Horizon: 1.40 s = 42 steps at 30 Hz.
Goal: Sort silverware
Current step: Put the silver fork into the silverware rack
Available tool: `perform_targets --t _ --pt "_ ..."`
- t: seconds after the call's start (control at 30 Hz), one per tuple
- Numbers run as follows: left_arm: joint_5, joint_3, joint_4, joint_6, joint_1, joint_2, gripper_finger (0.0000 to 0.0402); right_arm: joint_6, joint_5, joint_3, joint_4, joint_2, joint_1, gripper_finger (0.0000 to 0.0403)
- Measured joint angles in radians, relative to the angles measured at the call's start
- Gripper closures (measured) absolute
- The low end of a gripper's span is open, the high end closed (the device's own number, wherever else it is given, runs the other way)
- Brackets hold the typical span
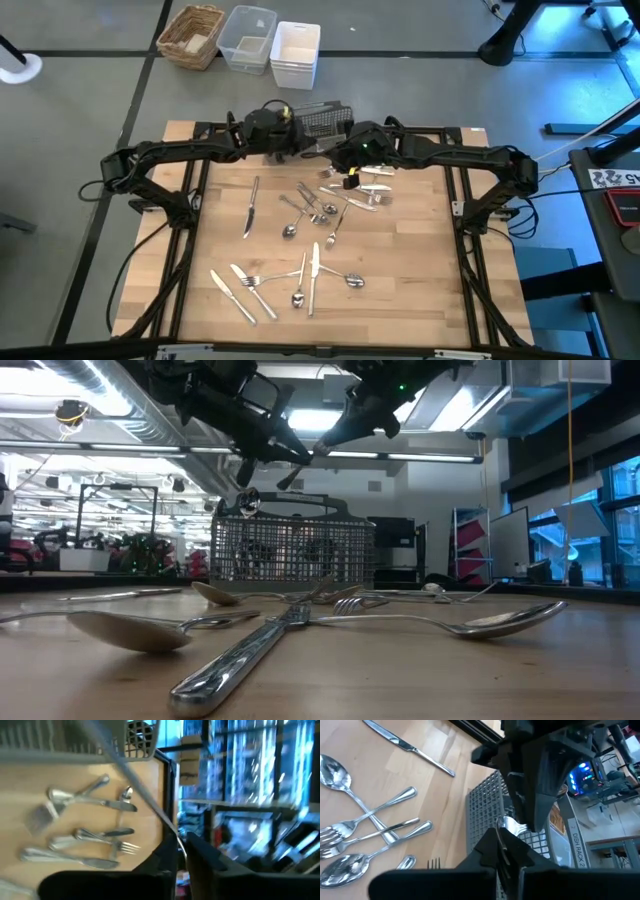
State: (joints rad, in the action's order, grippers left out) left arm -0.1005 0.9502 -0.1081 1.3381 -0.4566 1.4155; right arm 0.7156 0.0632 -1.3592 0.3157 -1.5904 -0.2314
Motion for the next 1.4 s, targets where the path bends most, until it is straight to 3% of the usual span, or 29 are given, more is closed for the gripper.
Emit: perform_targets --t 0.17,0.47,0.7,0.8,1.1,1.4 --pt "-0.033 0.000 0.019 -0.154 -0.015 0.000 0.0316 -0.001 -0.005 -0.001 0.004 0.001 0.000 0.0398" --pt "-0.099 0.000 0.017 -0.247 -0.067 -0.004 0.0252 -0.036 -0.009 -0.002 0.047 0.002 -0.020 0.0399" --pt "-0.287 -0.001 0.020 -0.347 -0.086 -0.016 0.0253 -0.161 -0.180 -0.002 0.044 0.002 -0.112 0.0400" --pt "-0.335 -0.001 0.022 -0.398 -0.091 -0.038 0.0254 -0.199 -0.195 -0.002 0.031 0.002 -0.155 0.0400" --pt "-0.342 -0.001 0.020 -0.569 -0.118 -0.164 0.0254 -0.393 -0.371 -0.002 -0.031 -0.036 -0.236 0.0400" --pt "-0.341 -0.001 0.056 -0.626 -0.125 -0.224 0.0254 -0.553 -0.369 -0.002 -0.195 -0.160 -0.234 0.0400"
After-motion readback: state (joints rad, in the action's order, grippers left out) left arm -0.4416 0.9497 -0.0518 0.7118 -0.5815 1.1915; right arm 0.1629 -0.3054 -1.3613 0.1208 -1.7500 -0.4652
